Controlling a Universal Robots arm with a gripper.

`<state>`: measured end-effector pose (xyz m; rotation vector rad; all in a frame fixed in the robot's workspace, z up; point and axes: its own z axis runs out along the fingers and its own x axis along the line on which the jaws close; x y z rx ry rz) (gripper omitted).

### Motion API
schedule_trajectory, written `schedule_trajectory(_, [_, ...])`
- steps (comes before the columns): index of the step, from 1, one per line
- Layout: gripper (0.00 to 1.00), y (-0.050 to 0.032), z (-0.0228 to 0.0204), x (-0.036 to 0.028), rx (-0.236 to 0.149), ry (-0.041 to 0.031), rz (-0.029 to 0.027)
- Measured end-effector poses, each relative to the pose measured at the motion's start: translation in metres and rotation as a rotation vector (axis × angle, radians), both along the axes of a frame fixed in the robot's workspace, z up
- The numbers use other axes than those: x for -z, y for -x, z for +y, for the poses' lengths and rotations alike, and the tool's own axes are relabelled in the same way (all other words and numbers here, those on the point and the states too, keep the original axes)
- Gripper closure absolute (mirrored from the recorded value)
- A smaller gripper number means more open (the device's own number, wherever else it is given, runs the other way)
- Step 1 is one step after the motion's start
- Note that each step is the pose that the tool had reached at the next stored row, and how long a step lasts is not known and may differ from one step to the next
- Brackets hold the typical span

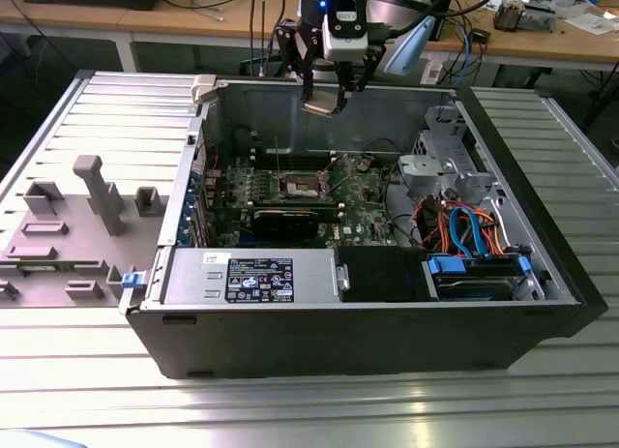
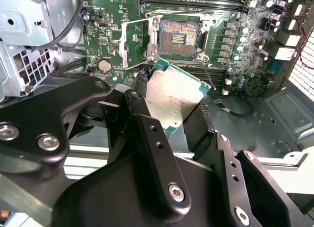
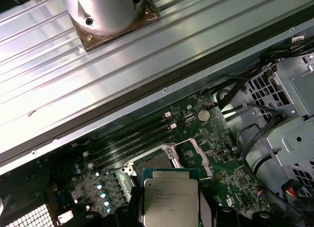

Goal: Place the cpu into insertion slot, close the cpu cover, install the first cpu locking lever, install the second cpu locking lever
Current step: 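Place the cpu into insertion slot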

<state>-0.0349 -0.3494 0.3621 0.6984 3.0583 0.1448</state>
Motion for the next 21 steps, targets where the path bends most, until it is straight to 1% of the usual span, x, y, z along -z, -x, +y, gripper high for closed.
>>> schedule_trajectory(6, [0.46, 0.0000, 0.0000, 0.0000, 0.003, 0.0000, 0.0000])
schedule_trajectory(10, [0.46, 0.0000, 0.0000, 0.0000, 0.016, 0.0000, 0.0000])
schedule_trajectory(14, [0.46, 0.0003, 0.0000, 0.0002, 0.045, 0.0002, 0.0001])
schedule_trajectory(21, [0.46, 0.0016, 0.0000, 0.0004, 0.061, 0.0001, 0.0000])
